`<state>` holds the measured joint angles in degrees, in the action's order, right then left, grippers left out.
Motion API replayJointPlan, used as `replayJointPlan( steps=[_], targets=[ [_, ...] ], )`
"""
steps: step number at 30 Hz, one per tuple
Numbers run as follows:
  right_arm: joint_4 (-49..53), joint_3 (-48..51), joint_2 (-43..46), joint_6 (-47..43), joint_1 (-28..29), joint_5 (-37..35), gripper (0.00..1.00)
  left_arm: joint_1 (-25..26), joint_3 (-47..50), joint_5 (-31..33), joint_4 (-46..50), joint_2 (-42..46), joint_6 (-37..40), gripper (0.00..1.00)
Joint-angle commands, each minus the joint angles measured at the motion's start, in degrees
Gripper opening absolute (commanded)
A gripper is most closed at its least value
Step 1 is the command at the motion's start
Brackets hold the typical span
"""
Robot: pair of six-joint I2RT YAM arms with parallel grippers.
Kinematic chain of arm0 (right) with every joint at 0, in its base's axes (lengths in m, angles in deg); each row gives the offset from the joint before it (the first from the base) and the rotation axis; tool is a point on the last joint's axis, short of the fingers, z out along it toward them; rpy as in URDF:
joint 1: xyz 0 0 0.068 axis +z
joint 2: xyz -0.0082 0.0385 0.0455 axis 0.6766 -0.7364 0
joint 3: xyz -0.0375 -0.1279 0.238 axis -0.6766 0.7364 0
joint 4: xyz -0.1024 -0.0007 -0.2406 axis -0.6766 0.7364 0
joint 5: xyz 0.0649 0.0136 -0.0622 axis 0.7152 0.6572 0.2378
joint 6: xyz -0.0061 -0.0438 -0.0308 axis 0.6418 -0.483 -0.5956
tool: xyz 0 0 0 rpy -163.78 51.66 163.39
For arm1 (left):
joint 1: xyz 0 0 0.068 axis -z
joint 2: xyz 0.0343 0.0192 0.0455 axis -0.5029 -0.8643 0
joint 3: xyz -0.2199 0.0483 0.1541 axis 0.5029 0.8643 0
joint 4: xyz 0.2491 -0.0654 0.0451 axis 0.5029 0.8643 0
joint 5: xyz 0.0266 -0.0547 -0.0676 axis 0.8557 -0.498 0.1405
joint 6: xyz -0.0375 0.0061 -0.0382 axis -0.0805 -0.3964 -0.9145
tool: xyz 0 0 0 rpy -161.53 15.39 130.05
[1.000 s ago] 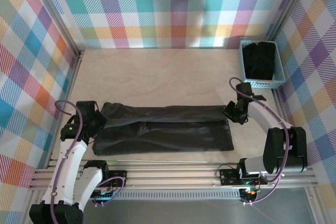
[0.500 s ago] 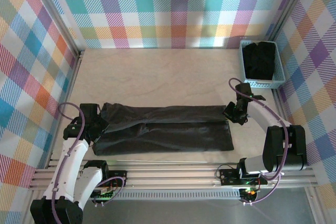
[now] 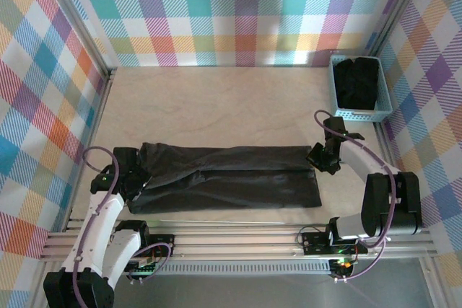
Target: Fold and stack the t-shirts
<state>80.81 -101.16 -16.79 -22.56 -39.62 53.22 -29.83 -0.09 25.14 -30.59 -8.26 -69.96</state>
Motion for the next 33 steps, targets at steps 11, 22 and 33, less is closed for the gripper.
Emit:
replayJointPlan(
  steps=[11,22,33],
  targets=[
    [1.3,-1.4,0.7,0.2,-0.2,-1.3,0.36,10.8,-6.8,0.3,5.4,3.1,-6.2,0.0],
    [3.5,-3.5,4.1,-0.1,0.3,-1.8,0.42,25.8,-10.3,7.1,7.1,4.7,-12.0,0.0],
    [3.5,-4.0,4.0,0.4,1.8,-1.8,0.42,37.4,-10.0,14.7,5.1,0.6,-14.7,0.0]
  ],
)
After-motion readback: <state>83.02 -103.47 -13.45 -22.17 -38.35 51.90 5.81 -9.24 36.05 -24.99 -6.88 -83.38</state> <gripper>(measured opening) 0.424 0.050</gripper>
